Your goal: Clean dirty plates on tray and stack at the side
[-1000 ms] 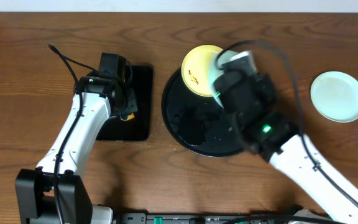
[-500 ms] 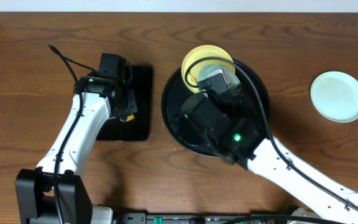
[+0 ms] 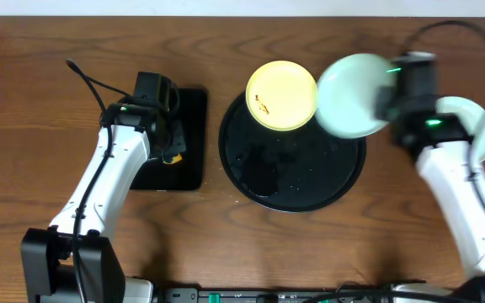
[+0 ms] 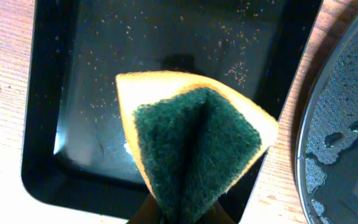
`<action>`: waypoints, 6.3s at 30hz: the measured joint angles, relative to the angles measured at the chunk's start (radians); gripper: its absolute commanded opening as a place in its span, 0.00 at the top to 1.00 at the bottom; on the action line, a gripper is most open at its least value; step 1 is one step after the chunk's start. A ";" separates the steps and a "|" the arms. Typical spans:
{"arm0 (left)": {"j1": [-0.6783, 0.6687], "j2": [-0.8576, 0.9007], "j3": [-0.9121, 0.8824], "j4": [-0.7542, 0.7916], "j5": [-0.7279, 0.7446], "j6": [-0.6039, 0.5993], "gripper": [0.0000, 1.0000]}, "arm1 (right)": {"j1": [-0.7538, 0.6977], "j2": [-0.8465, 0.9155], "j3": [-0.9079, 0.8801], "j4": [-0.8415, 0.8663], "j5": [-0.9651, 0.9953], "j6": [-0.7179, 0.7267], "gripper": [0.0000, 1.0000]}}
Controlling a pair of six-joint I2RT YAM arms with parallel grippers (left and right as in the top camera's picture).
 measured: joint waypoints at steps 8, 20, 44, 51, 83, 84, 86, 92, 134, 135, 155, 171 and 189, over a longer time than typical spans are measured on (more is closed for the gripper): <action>0.000 0.000 0.000 0.005 0.000 0.005 0.92 | -0.460 0.026 0.000 0.082 -0.111 0.025 0.99; 0.000 0.000 0.000 0.005 0.000 0.005 0.92 | -0.615 0.297 0.000 0.120 -0.190 0.034 0.99; 0.000 0.000 0.000 0.005 0.000 0.005 0.92 | -0.475 0.481 0.000 0.132 -0.305 0.008 0.85; 0.000 0.000 0.000 0.005 0.000 0.005 0.92 | -0.448 0.471 0.009 0.028 -0.304 -0.013 0.55; 0.000 0.000 0.000 -0.006 0.000 0.011 0.87 | 0.217 0.662 0.270 0.168 -0.425 -0.321 0.60; 0.000 0.000 0.000 -0.006 0.000 0.011 0.88 | 0.218 0.669 0.270 0.167 -0.418 -0.318 0.66; 0.000 0.000 0.000 -0.006 0.000 0.012 0.88 | 0.218 0.677 0.270 0.166 -0.405 -0.304 0.79; 0.000 0.000 0.000 -0.006 0.000 0.011 0.88 | 0.217 0.663 0.270 0.126 -0.389 -0.252 0.99; 0.000 0.000 -0.001 -0.009 0.000 0.012 0.88 | 0.204 0.486 0.150 -0.131 -0.438 -0.070 0.51; 0.000 0.000 -0.001 -0.009 0.000 0.011 0.88 | 0.205 0.486 0.150 -0.123 -0.439 -0.092 0.54; 0.000 0.000 -0.001 -0.020 0.000 0.011 0.88 | 0.207 0.547 0.151 -0.084 -0.424 -0.183 0.99; 0.000 0.000 -0.001 -0.037 0.000 0.012 0.88 | 0.212 0.547 0.162 -0.137 -0.363 -0.067 0.99; 0.000 0.000 -0.001 -0.035 0.000 0.019 0.85 | 0.212 0.547 0.162 -0.136 -0.363 -0.059 0.98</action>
